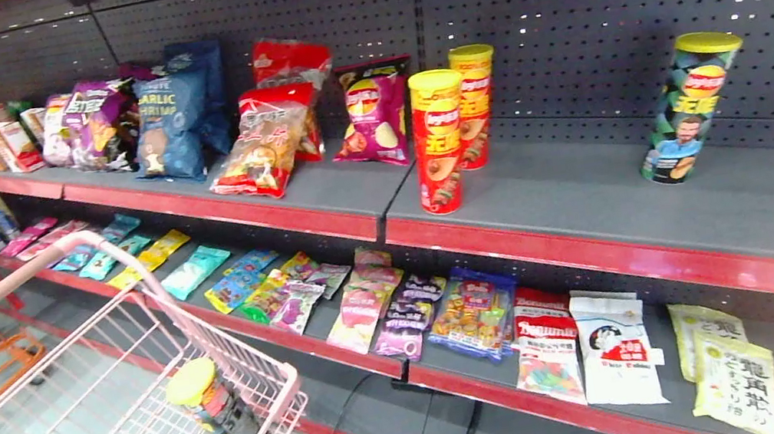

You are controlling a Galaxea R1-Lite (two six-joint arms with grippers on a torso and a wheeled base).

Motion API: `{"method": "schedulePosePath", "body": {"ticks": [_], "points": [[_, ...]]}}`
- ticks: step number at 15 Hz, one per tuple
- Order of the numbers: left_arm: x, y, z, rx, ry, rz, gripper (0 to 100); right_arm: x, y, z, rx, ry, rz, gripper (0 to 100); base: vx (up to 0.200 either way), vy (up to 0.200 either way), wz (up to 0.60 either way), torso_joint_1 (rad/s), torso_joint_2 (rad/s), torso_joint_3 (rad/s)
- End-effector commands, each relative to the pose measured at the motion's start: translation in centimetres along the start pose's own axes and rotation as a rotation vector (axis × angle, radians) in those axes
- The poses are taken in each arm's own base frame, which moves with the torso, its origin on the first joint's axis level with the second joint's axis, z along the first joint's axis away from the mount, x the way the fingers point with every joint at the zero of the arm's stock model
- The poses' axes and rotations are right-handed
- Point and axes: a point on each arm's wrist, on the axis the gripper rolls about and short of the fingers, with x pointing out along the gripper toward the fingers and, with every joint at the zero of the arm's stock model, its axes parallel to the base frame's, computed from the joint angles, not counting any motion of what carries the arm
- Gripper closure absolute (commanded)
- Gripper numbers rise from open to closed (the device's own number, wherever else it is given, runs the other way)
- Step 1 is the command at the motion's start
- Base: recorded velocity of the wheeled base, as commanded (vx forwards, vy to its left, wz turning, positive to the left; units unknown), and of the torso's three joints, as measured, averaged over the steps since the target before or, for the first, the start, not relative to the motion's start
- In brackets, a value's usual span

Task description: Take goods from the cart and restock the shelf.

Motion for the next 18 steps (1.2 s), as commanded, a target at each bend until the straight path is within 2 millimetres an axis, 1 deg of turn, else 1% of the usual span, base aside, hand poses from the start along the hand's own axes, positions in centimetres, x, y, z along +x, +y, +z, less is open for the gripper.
{"method": "schedulePosePath", "body": {"ticks": [1, 7, 13, 18], "points": [[0.01, 0.0, 0.0, 0.0, 0.002, 0.001, 0, 0.01, 0.0, -0.02, -0.001, 0.001, 0.001, 0, 0.0, 0.0, 0.6, -0.002, 0.0, 0.002], [0.01, 0.0, 0.0, 0.0, 0.002, 0.002, 0, 0.0, 0.0, 0.02, 0.001, 0.0, 0.001, 0, 0.0, 0.0, 0.0, -0.014, 0.03, 0.017], [0.0, 0.0, -0.01, 0.0, 0.0, 0.001, 0, 0.0, 0.0, 0.02, 0.001, 0.0, 0.001, 0, 0.0, 0.0, 0.0, -0.148, 0.37, 0.217], [0.0, 0.0, -0.01, 0.0, 0.0, 0.001, 0, 0.01, 0.0, -0.02, 0.002, 0.001, 0.001, 0, 0.0, 0.0, 0.0, -0.202, 0.53, 0.323]]}}
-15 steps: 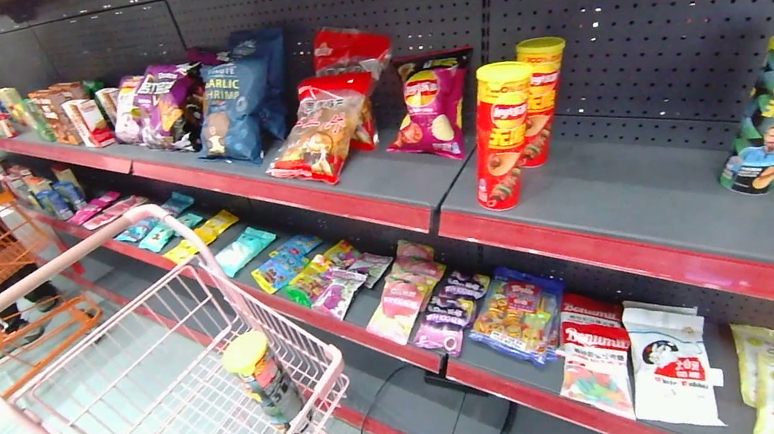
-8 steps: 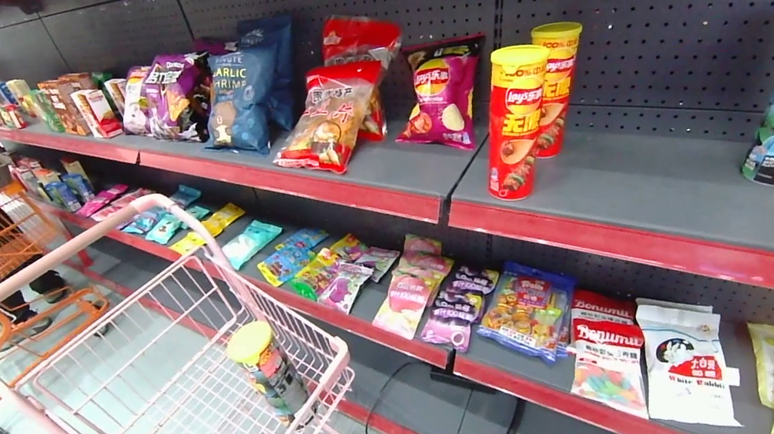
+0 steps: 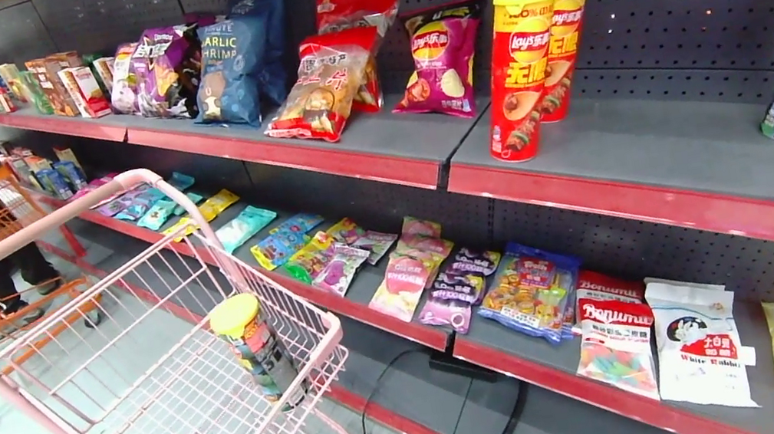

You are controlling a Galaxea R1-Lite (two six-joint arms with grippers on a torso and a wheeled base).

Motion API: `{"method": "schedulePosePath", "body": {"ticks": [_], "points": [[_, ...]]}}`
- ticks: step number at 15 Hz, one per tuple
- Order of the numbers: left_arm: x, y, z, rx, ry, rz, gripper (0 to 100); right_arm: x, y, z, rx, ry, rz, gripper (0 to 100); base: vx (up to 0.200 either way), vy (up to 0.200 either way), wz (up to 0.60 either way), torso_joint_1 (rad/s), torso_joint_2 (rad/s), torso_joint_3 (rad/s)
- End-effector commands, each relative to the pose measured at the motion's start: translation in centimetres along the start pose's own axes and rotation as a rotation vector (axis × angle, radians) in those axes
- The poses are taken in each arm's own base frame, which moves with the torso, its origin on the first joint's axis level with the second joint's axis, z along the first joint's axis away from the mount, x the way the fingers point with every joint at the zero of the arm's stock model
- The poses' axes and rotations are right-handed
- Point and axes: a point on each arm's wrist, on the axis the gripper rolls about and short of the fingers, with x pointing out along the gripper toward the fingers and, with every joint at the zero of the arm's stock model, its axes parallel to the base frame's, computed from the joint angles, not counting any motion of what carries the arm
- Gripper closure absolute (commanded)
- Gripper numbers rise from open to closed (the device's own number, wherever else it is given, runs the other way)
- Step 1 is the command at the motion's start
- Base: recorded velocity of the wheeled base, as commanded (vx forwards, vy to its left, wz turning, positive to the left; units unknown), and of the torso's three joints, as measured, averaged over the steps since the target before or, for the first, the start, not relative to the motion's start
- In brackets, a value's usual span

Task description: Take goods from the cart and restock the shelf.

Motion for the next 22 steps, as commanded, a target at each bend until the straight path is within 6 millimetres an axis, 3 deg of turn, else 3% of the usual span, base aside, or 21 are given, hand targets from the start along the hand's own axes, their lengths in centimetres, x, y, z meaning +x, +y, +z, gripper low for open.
{"method": "schedulePosePath", "body": {"ticks": [1, 8, 9, 10, 11, 12, 13, 14, 17, 19, 22], "points": [[0.0, 0.0, 0.0, 0.0, 0.0, 0.0, 0, 0.0, 0.0, 0.0, 0.0, 0.001, 0.001, 0, 0.0, 0.0, 0.0, -0.198, 0.53, 0.349], [0.0, 0.0, 0.2, 0.014, -0.012, -0.017, 0, 0.0, 0.0, 0.0, -0.002, 0.001, 0.001, 0, 0.0, 0.0, 0.0, -0.146, 0.45, 0.3], [-0.3, 0.0, 4.9, 0.022, -0.068, -0.044, 0, 0.0, 0.0, 0.0, -0.002, 0.001, 0.001, 0, 0.0, 0.0, 0.0, -0.027, 0.1, 0.076], [2.7, 0.3, 13.5, -0.086, -0.04, 0.006, 0, 0.0, 0.0, 0.0, -0.002, 0.001, 0.001, 0, 0.0, 0.0, 0.0, -0.022, 0.07, 0.032], [5.1, 0.6, 16.9, -0.156, -0.045, 0.069, 0, 0.0, 0.0, 0.0, -0.002, -0.001, 0.001, 0, 0.0, 0.0, 0.0, 0.0, 0.0, 0.0], [9.0, 0.9, 17.9, -0.158, 0.044, 0.165, 0, 0.0, 0.0, 0.0, -0.002, 0.001, 0.001, 0, 0.0, 0.0, 0.0, 0.0, 0.0, 0.0], [10.4, 1.1, 17.4, -0.159, 0.082, 0.174, 0, 0.0, 0.0, 0.0, -0.002, -0.001, 0.001, 0, 0.0, 0.0, 0.0, 0.0, 0.0, 0.0], [13.6, 1.0, 15.1, -0.166, 0.177, 0.107, 0, 0.0, 0.0, 0.0, -0.002, -0.001, 0.001, 0, 0.0, 0.0, 0.0, 0.0, 0.0, 0.0], [19.0, 1.1, 10.4, -0.158, 0.27, 0.01, 0, 0.0, 0.0, 0.0, -0.002, -0.001, 0.001, 0, 0.0, 0.0, 0.0, 0.0, 0.0, 0.0], [20.5, 0.9, 8.2, -0.16, 0.338, -0.063, 0, 0.0, 0.0, 0.0, -0.002, -0.001, 0.001, 0, 0.0, 0.0, 0.0, 0.0, 0.0, 0.0], [21.5, 1.0, 6.5, -0.152, 0.419, -0.166, 0, 0.0, 0.0, 0.0, -0.002, 0.001, 0.001, 0, 0.0, 0.0, 0.0, 0.0, 0.0, 0.0]]}}
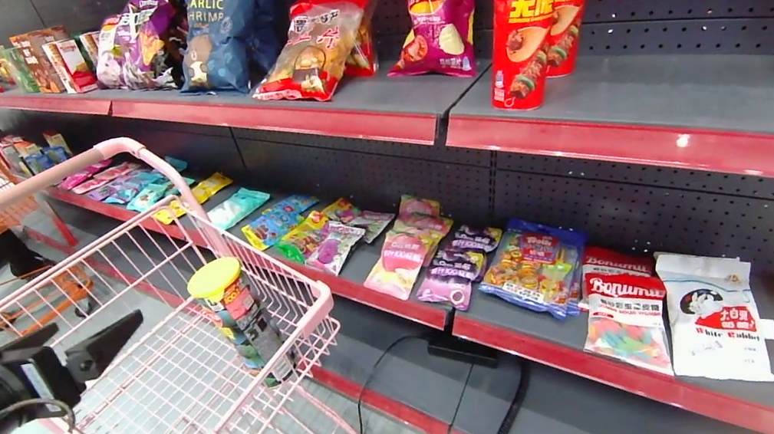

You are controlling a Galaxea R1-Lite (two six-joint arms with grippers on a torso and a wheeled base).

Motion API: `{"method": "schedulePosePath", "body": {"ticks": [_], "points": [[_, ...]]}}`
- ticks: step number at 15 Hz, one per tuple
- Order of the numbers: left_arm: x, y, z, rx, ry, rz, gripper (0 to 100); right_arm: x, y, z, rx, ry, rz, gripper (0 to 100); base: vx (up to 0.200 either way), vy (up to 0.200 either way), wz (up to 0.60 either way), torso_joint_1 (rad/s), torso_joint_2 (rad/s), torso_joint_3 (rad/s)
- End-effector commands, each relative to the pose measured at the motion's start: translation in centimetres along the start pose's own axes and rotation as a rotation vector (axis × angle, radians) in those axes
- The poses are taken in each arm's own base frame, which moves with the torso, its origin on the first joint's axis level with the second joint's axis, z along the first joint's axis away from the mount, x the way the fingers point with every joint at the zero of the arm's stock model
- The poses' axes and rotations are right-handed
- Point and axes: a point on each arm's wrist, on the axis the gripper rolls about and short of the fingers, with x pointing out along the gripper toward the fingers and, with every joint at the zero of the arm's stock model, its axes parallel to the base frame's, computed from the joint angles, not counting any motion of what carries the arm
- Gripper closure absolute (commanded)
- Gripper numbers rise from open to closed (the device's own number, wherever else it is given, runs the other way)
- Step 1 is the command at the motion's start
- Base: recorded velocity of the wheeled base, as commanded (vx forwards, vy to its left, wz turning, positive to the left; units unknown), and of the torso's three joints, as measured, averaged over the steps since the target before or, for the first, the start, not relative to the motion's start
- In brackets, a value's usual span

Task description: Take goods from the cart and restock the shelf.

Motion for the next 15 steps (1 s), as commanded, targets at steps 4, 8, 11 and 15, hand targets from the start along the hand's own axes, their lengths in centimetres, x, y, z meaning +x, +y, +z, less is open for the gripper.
{"method": "schedulePosePath", "body": {"ticks": [4, 8, 11, 15], "points": [[5.5, 1.7, -3.3, 0.016, 0.157, -0.018, 0, 0.0, 0.0, 0.0, 0.0, 0.001, 0.001, 0, 0.0, 0.0, 0.0, 0.0, 0.0, 0.0], [7.0, 2.0, -4.0, 0.013, 0.197, -0.069, 0, 0.0, 0.0, 0.0, -0.002, 0.0, 0.001, 0, 0.0, 0.0, 0.0, 0.0, 0.0, 0.0], [9.2, 2.4, -3.4, 0.038, 0.152, -0.104, 0, 0.0, 0.0, 0.0, -0.002, 0.0, 0.002, 0, 0.0, 0.0, 0.0, 0.0, 0.0, 0.0], [11.2, 2.9, -3.8, 0.046, 0.166, -0.137, 0, 0.0, 0.0, 0.0, -0.002, 0.001, 0.002, 0, 0.0, 0.0, 0.0, 0.0, 0.0, 0.0]]}}
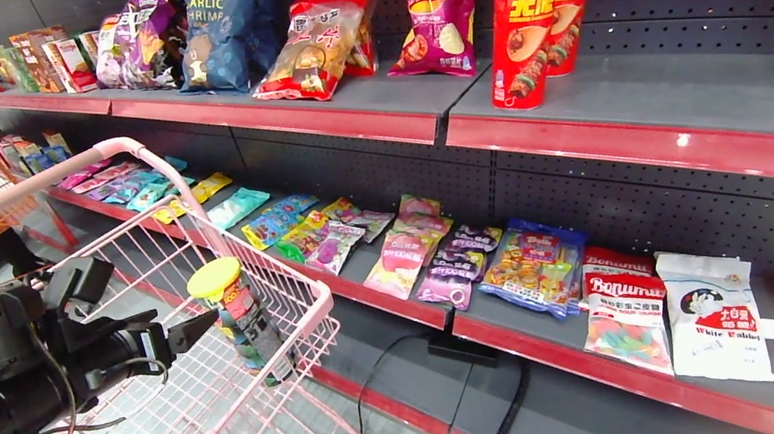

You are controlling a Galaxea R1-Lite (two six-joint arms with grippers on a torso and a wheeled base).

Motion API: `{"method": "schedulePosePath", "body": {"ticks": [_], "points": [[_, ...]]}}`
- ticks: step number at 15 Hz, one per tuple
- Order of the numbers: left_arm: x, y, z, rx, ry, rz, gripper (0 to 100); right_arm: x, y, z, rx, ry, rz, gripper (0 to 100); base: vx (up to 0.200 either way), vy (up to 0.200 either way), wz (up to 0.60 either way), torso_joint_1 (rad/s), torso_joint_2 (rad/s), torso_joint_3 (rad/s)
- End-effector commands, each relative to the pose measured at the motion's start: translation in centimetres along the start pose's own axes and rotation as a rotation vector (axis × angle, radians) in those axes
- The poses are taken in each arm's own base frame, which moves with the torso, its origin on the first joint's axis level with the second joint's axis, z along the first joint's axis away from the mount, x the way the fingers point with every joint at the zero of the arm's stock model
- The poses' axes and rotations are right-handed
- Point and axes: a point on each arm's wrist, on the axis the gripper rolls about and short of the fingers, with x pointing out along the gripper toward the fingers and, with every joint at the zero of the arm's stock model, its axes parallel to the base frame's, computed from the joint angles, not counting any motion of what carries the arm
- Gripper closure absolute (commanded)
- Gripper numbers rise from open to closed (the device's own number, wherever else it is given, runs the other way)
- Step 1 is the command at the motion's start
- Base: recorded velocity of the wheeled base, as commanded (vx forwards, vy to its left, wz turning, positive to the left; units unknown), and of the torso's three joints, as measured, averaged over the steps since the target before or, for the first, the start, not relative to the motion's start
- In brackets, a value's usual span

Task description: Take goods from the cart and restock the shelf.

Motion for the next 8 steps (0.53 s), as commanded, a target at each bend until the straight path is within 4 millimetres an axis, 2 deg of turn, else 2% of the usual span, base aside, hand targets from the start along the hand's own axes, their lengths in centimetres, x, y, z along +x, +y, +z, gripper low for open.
{"method": "schedulePosePath", "body": {"ticks": [1, 3, 6, 8], "points": [[1.3, 0.4, -1.0, -0.007, 0.045, -0.014, 0, 0.0, 0.0, 0.0, -0.001, 0.001, 0.002, 0, 0.0, 0.0, 0.0, 0.0, 0.0, 0.0], [2.0, 0.6, -1.5, 0.022, 0.051, -0.044, 0, 0.0, 0.0, 0.0, -0.001, 0.0, 0.002, 0, 0.0, 0.0, 0.0, 0.0, 0.0, 0.0], [4.9, 1.2, -1.5, 0.087, 0.014, -0.082, 0, 0.0, 0.0, 0.0, -0.003, 0.0, 0.002, 0, 0.0, 0.0, 0.0, 0.0, 0.0, 0.0], [5.8, 0.3, -1.9, 0.096, 0.029, -0.118, 0, 0.0, 0.0, 0.0, -0.004, 0.0, 0.002, 0, 0.0, 0.0, 0.0, 0.0, 0.0, 0.0]]}}
